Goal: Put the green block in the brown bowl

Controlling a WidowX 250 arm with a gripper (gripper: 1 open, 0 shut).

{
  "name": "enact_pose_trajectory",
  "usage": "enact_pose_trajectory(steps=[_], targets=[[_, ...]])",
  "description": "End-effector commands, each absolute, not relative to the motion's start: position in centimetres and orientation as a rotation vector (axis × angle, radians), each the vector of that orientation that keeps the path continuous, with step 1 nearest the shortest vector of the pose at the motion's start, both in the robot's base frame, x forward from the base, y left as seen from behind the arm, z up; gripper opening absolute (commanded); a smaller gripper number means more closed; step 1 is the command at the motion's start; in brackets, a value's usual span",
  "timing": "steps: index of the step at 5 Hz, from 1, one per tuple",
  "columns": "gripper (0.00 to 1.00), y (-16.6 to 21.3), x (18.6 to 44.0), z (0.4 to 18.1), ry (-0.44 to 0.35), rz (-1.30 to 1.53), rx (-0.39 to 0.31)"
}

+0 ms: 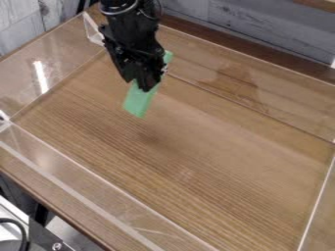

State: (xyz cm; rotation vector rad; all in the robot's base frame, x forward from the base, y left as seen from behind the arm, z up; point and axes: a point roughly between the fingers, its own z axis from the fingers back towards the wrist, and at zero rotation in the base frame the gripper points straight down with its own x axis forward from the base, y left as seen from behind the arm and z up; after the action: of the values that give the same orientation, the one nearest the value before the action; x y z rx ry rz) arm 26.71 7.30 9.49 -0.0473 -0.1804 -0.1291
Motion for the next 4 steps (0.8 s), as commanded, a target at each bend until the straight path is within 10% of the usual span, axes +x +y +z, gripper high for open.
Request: enact_pose_trajectory(steps=[1, 4], targets=[[0.00, 7.66, 27.11, 10.16, -0.218, -0.129, -0.036], [0.00, 7.83, 27.17, 9.79, -0.238, -0.132, -0.039]])
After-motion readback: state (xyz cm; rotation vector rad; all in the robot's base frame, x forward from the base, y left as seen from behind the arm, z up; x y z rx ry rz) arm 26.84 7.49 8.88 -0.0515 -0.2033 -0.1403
